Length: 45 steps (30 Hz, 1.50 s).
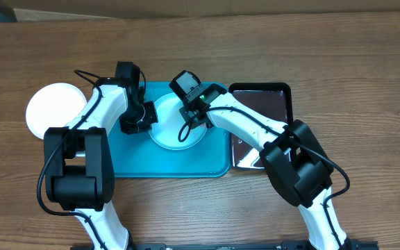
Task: Clean dirty plates on tray and stack at the side
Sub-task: 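Scrub the light-blue plate with the sponge while left gripper holds rim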
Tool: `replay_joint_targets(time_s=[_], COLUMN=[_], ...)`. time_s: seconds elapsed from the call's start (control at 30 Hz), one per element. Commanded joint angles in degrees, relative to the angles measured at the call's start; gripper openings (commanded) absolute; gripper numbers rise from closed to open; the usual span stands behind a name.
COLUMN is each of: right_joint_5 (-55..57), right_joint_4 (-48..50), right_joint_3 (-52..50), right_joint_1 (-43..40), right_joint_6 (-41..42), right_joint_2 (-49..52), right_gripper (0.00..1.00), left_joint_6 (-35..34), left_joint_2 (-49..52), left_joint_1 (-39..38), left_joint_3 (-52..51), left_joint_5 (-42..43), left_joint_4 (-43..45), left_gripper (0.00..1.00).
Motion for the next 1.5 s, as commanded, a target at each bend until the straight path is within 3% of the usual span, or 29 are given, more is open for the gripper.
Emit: replay_joint_targets(time_s=[0.0,0.3,0.67,1.0,1.3,1.47], right_joint_5=[-0.15,-8.70,-17.66,-17.86,-17.90,-20.76], right_joint_4=[0.98,5.22,3.30,-3.52,-2.49,2.80], right_joint_3=[0.74,0.74,0.76,8.55,7.10,2.51], right_joint_1=[-0.04,-0.04,-0.04,-2.45,-2.64,-2.64], right_joint_6=[0.00,0.02,-0.04,-1.31,-1.36,-8.39], right_joint_2=[2.89,4.20,4.20,-5.33,-7.76,-7.06], right_gripper=[0.05,0.06,0.06,0.05,0.06,0.07], left_joint_6=[-0.79,-0.79,-0.76,-0.74,-0.74,-0.76], left_joint_2=[0.72,0.72,0.72,0.72,0.72,0.72], left_joint_1=[0.31,0.31,0.31,0.31,0.31,0.31], left_joint_3=[-1.38,-1.38,-1.38,-1.38,-1.38,-1.38], left_joint_5=[-1.73,-1.70,-1.70,-1.73,-1.73,-1.73], left_joint_4=[0.87,0.90,0.94,0.94,0.94,0.94], left_gripper=[0.04,0.04,0.04,0.04,0.04,0.04])
